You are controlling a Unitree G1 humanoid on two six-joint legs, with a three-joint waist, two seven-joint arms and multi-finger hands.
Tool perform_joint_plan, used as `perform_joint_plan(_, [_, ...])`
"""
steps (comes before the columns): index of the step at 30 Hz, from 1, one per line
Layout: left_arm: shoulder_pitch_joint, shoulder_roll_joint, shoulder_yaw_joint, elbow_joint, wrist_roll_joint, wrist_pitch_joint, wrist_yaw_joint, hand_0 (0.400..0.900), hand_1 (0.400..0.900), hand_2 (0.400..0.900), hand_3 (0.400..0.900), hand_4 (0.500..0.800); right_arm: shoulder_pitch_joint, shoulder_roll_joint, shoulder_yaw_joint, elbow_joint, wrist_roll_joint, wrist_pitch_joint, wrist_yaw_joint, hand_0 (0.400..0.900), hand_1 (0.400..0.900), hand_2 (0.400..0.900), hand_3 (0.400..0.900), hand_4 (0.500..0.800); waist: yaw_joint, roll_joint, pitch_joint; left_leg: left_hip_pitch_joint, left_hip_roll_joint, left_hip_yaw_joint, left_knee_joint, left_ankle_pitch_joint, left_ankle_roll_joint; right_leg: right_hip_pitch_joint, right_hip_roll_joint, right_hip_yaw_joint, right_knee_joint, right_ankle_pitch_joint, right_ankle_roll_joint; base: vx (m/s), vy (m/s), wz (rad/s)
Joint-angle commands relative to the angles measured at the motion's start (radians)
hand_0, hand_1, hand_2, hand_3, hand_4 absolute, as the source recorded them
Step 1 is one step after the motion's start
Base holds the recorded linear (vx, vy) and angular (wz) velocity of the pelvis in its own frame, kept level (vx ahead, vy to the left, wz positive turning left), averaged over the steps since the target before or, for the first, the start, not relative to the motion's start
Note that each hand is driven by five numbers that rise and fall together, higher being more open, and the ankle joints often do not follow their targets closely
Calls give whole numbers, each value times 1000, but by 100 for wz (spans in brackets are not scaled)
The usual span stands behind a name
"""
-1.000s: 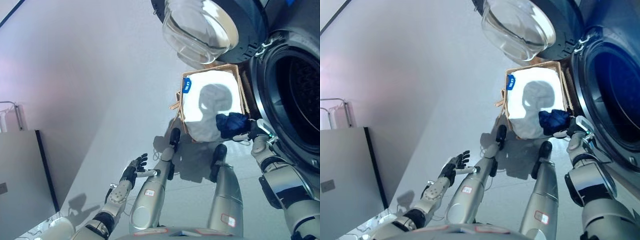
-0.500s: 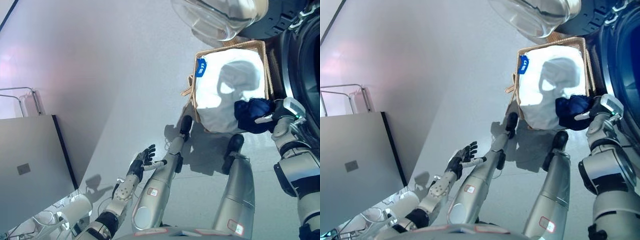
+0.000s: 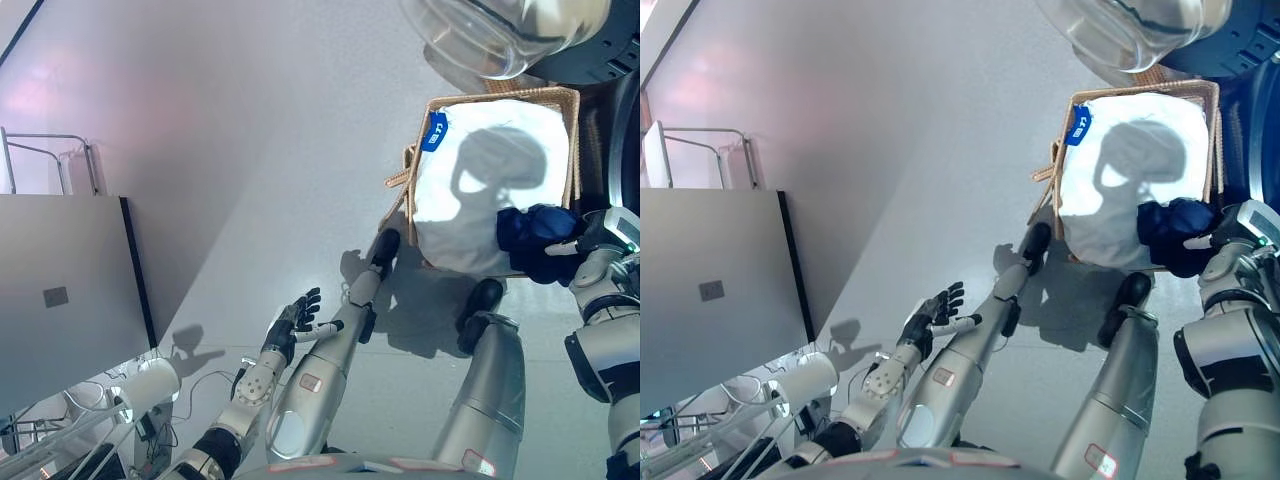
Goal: Put the clothes in the basket into the washing machine.
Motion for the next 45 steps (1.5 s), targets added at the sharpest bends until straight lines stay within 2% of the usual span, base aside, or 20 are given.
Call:
perform_joint_plan(1, [22,39,28,12,19,-39,23,900,900,900,900,800,22,57,-5,-47,40,-44,16,400,400,400,400,500,25,61,0,-2,-96,60,119,-177,103,82,18,61,-192,140,23,0,0,0])
perform_joint_plan(6, [11,39,32,36,15,-41,38,900,900,900,900,800,9,120,-17,-52,52,-42,-11,400,400,400,400,500,17,52,5,23,-92,58,112,-176,103,110,24,57,-207,142,23,7,17,-4])
perform_joint_plan(13, [-17,37,44,132,8,-39,64,900,900,900,900,800,6,171,-30,-66,65,-38,-39,400,400,400,400,500,-31,8,19,80,-73,67,93,-179,99,174,50,58,-258,158,21,10,6,-17])
perform_joint_plan(19, [-18,40,70,203,-11,-33,76,900,900,900,900,800,35,197,-104,-105,167,-57,-42,400,400,400,400,500,-81,-29,12,178,-44,82,42,-177,91,289,83,62,-355,188,25,28,-25,-24])
perform_joint_plan(22, [-9,43,85,228,-17,-32,77,900,900,900,900,800,58,222,-140,-121,210,-69,-45,400,400,400,400,500,-102,-38,3,233,-33,92,21,-178,90,351,95,61,-401,199,27,13,-28,-24])
perform_joint_plan(23, [-10,40,87,240,-15,-32,76,900,900,900,900,800,73,238,-167,-127,241,-79,-43,400,400,400,400,500,-109,-36,-4,242,-24,99,8,-154,91,366,104,58,-429,230,23,-34,7,-31])
perform_joint_plan(24, [-5,40,89,247,-18,-31,75,900,900,900,900,800,80,244,-184,-126,263,-83,-45,400,400,400,400,500,-112,-35,-8,259,-24,100,4,-156,92,384,107,57,-442,234,24,-31,1,-30])
perform_joint_plan(31, [56,40,102,264,-24,-41,67,900,900,900,900,800,178,335,-400,-162,616,-180,-32,400,400,400,400,500,-144,-27,-54,392,1,120,-62,-160,92,522,134,65,-557,253,38,48,-26,-25])
perform_joint_plan(38, [99,14,103,338,-48,-52,58,900,900,900,900,800,228,450,-589,-291,1023,-330,15,400,400,400,400,500,-165,-11,-124,484,28,147,-120,-162,92,615,155,88,-654,273,52,58,-31,-22])
perform_joint_plan(43, [122,-4,90,356,-81,-64,44,900,900,900,900,800,194,460,-656,-422,1122,-422,17,400,400,400,400,500,-166,2,-165,516,36,150,-144,-163,89,644,159,84,-677,267,54,41,-34,-4])
perform_joint_plan(45, [127,-4,81,349,-86,-66,36,900,900,900,900,800,138,409,-693,-450,1142,-457,4,400,400,400,400,500,-161,12,-178,524,34,146,-147,-164,88,650,159,82,-677,262,55,22,-18,6])
